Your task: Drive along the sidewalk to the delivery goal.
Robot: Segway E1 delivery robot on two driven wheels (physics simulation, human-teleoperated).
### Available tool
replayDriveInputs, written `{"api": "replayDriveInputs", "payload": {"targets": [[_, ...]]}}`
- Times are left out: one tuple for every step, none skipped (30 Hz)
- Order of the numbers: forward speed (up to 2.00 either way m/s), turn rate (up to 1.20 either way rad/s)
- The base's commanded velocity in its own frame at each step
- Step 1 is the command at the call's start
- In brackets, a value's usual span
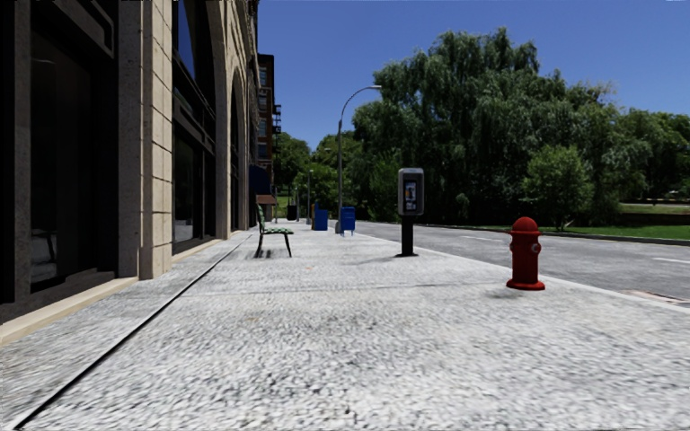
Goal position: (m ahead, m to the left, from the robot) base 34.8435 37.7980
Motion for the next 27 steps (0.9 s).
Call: {"api": "replayDriveInputs", "payload": {"targets": [[2.0, -0.24], [2.0, -0.24], [2.0, -0.24], [2.0, -0.24], [2.0, -0.24], [2.0, -0.24], [2.0, -0.24], [2.0, -0.24], [2.0, -0.09], [2.0, 0.0], [2.0, 0.0], [2.0, 0.0], [2.0, 0.0], [2.0, 0.0], [2.0, 0.0], [2.0, 0.0], [2.0, 0.0], [2.0, 0.0], [2.0, 0.0], [2.0, 0.0], [2.0, 0.0], [2.0, 0.0], [2.0, 0.0], [2.0, 0.0], [2.0, 0.0], [2.0, 0.0], [2.0, 0.0]]}}
